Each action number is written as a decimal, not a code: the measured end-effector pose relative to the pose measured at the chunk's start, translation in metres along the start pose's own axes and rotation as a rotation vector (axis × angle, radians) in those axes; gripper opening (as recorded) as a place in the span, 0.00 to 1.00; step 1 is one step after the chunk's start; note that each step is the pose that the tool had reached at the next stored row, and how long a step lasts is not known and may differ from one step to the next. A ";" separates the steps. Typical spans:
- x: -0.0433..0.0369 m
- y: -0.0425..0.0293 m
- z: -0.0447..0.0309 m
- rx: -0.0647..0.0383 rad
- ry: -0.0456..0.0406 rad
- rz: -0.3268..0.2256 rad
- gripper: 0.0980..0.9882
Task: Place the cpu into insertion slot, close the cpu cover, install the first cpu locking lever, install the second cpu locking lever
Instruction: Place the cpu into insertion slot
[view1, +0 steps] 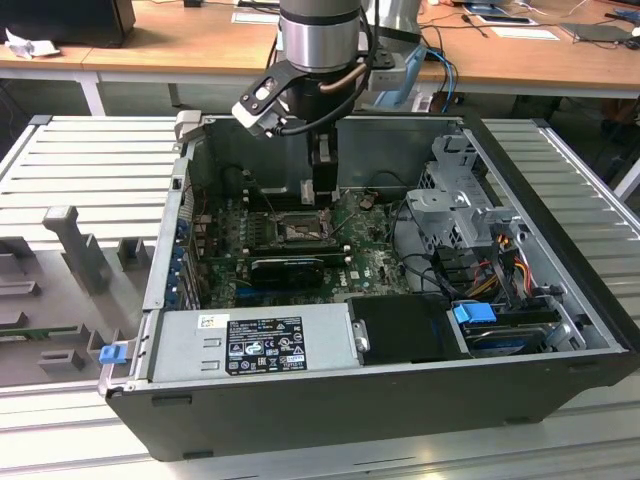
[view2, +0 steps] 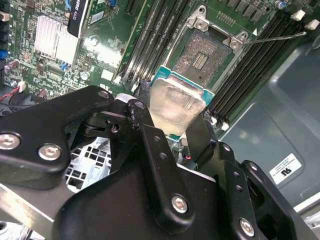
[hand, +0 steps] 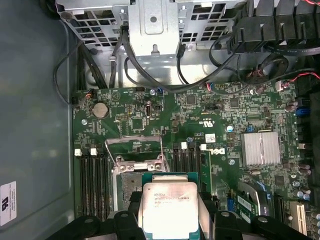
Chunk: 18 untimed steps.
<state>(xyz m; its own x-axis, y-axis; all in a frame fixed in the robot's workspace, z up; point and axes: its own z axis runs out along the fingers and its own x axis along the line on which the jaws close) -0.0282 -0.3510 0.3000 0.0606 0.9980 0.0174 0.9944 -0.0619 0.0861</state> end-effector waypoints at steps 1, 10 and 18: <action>0.0000 0.0000 0.0005 0.000 0.0000 0.000 0.48; -0.0001 -0.0006 0.0071 0.000 0.0000 0.000 0.48; -0.0003 -0.0018 0.0161 0.000 0.0001 0.000 0.48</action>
<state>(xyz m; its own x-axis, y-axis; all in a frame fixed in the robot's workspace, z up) -0.0286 -0.3511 0.2838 0.0602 0.9980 0.0175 0.9944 -0.0615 0.0861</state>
